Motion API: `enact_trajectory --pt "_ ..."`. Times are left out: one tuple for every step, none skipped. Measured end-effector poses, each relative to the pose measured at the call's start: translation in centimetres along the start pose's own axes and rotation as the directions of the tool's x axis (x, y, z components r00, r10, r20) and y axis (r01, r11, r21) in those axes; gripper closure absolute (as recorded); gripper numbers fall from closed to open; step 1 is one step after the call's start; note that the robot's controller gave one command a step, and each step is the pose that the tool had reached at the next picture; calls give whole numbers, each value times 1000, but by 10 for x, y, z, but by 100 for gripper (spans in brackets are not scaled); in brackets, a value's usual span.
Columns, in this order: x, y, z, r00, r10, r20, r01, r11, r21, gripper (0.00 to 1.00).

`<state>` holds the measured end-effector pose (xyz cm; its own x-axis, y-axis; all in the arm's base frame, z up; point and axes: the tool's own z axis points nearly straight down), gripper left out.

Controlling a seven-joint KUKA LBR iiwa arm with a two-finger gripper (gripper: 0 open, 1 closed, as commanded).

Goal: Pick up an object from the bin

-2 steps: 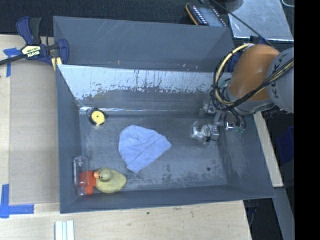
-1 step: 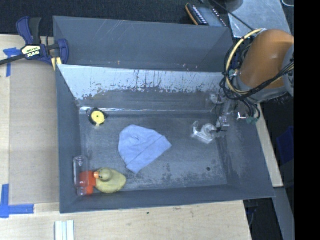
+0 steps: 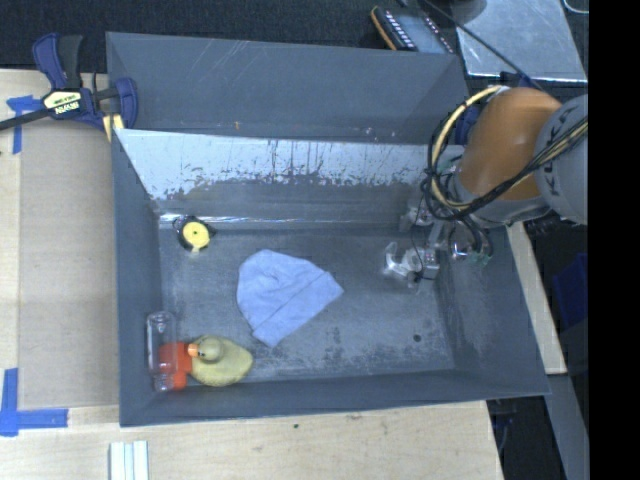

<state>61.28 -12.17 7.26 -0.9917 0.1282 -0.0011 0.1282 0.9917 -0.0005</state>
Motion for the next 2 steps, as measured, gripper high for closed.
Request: enact_trajectory --pt "0 0 0 1000 -28 3 28 1000 0 0" --pt "-3 2 -3 1000 -1 7 1 1000 -5 100"
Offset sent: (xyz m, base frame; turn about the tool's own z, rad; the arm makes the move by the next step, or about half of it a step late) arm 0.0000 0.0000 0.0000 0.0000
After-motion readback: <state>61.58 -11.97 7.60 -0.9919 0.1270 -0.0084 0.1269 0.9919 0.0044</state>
